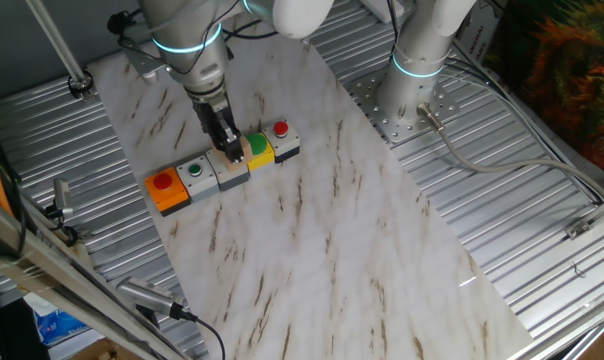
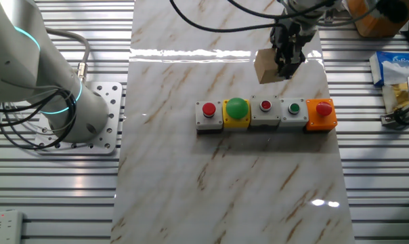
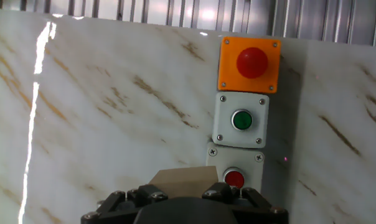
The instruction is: Pick up the small block on the left and move it to the right
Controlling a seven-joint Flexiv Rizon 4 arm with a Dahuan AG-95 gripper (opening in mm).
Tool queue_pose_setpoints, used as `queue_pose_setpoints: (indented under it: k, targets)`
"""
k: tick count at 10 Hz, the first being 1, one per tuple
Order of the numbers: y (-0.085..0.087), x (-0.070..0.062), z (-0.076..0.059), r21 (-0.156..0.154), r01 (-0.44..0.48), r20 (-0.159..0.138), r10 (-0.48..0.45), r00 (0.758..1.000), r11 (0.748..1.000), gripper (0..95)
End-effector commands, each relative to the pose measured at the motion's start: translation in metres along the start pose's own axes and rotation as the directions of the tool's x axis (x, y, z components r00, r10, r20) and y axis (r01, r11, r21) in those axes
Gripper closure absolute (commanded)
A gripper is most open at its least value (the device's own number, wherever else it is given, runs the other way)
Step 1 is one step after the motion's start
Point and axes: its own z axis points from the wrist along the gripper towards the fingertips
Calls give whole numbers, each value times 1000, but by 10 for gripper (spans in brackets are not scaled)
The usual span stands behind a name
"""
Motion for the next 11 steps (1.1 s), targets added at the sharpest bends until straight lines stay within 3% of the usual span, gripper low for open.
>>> queue_pose_setpoints:
  k: [1, 2, 5, 7, 11]
  targets:
    - [24, -5, 8, 13, -48, 2, 48, 999, 999, 760]
    - [42, -6, 15, 13, -68, 7, 68, 998, 998, 760]
    - [72, -4, 38, 23, -96, 30, 95, 995, 995, 760]
    - [77, -1, 64, 15, -103, 48, 103, 994, 995, 760]
    - [85, 6, 90, 17, -109, 65, 107, 992, 994, 760]
